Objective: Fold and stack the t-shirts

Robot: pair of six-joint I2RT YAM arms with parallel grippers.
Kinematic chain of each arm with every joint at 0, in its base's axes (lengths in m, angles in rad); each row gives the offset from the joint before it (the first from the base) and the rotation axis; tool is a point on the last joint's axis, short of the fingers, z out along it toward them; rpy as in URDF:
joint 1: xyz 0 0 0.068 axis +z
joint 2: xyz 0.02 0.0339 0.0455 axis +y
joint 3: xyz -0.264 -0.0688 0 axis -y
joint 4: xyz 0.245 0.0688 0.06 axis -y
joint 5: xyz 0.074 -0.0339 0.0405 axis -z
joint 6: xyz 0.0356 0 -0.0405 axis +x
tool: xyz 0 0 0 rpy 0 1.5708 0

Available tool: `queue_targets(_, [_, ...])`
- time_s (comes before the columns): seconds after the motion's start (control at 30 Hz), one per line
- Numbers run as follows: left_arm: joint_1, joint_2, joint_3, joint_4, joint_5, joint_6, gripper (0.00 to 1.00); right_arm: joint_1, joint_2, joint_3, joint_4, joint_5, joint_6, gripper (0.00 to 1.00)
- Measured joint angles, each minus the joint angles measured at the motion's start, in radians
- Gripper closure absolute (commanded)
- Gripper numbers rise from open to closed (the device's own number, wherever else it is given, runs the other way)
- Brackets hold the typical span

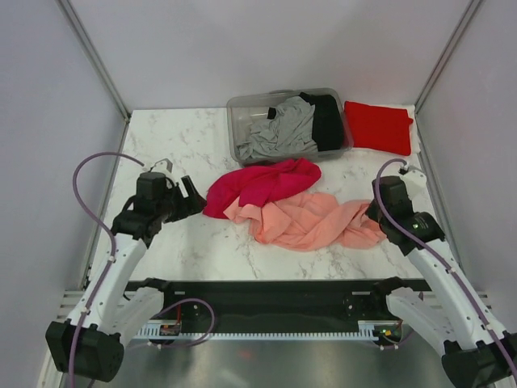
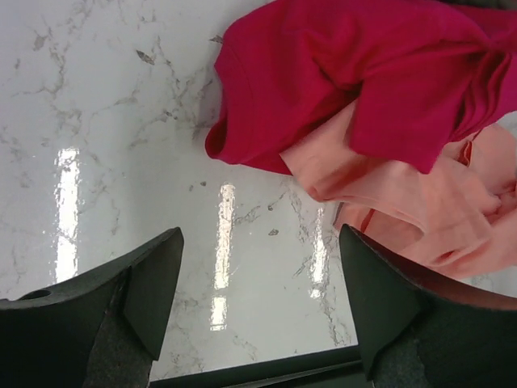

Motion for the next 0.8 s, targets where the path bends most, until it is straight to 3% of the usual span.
queue_targets(0.27, [-0.093, 0.18, 0.013, 0.102, -0.006, -0.052, 0.13, 0.0, -0.158, 0.014, -0.013, 0.156, 0.092, 1.0])
queue_targets(0.53, [-0.161, 0.484, 0.033, 0.252, -0.063, -0.081, 0.1, 0.0, -0.35, 0.294, -0.034, 0.298, 0.084, 1.0])
queue_targets(0.67, [-0.166, 0.664, 0.097, 0.299, -0.124, -0.087, 0.1, -0.001, -0.416, 0.338, -0.04, 0.338, 0.079, 1.0])
queue_targets(0.73, [-0.166, 0.744, 0.136, 0.328, -0.135, -0.092, 0.14, 0.0, -0.425, 0.323, -0.057, 0.347, 0.075, 1.0])
queue_targets(0.8, [-0.169, 0.814, 0.172, 0.36, -0.129, -0.1, 0.27, 0.0, -0.425, 0.303, -0.078, 0.35, 0.067, 1.0])
